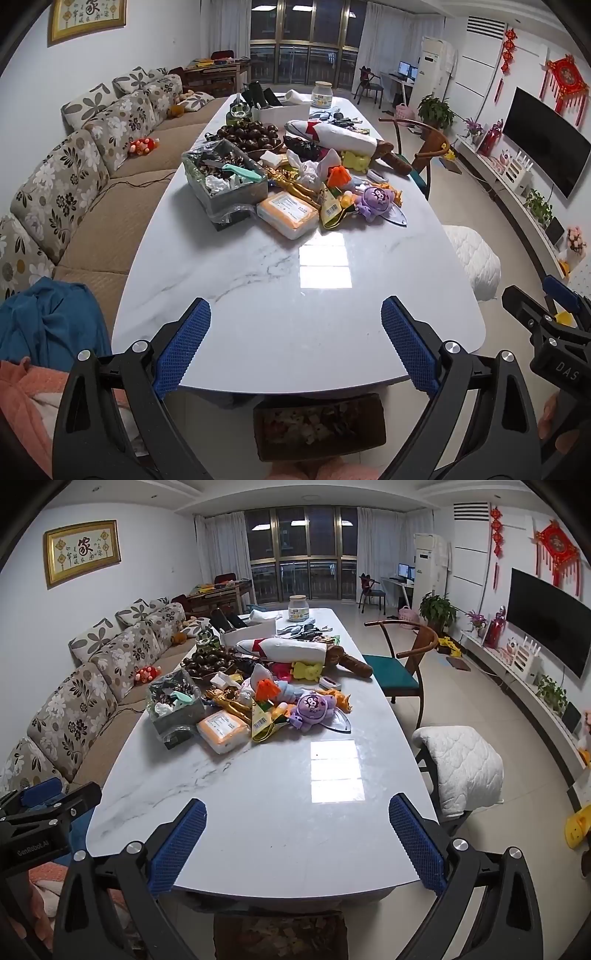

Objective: Collect trash

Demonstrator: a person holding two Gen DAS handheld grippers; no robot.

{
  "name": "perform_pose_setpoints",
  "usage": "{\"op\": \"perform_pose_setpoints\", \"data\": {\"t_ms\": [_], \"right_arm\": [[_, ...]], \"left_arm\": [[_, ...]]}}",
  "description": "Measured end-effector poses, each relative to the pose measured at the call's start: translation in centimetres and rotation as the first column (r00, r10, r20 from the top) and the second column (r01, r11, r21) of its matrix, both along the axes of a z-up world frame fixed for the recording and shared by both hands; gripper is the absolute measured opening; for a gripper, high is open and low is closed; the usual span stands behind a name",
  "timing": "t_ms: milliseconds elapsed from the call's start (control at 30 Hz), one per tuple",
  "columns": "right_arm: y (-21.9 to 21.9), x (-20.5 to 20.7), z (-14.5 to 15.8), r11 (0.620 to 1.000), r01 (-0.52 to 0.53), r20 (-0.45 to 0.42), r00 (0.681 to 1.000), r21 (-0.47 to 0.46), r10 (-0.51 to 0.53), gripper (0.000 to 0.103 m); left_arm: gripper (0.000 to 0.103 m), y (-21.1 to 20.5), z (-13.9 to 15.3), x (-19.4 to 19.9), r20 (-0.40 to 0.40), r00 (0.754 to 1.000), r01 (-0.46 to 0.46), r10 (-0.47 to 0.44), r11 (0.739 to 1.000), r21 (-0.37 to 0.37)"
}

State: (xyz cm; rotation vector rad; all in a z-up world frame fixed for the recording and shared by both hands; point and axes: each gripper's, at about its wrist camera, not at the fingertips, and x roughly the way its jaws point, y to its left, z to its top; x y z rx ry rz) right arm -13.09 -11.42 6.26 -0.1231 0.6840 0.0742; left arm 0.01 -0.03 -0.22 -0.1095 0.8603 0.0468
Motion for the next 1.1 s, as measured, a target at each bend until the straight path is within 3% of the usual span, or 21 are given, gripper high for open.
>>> {"op": "perform_pose_setpoints", "data": {"t_ms": [1100], "right_arm": [[0.7, 0.3, -0.5, 1.000, -0.014, -0.013, 1.000, -0.009, 0.014, 0.098]], "left_arm": [[0.091, -1.2, -0.9, 0.3, -0.016, 1.000, 0.018, -0.018, 1.000, 0.011]]}}
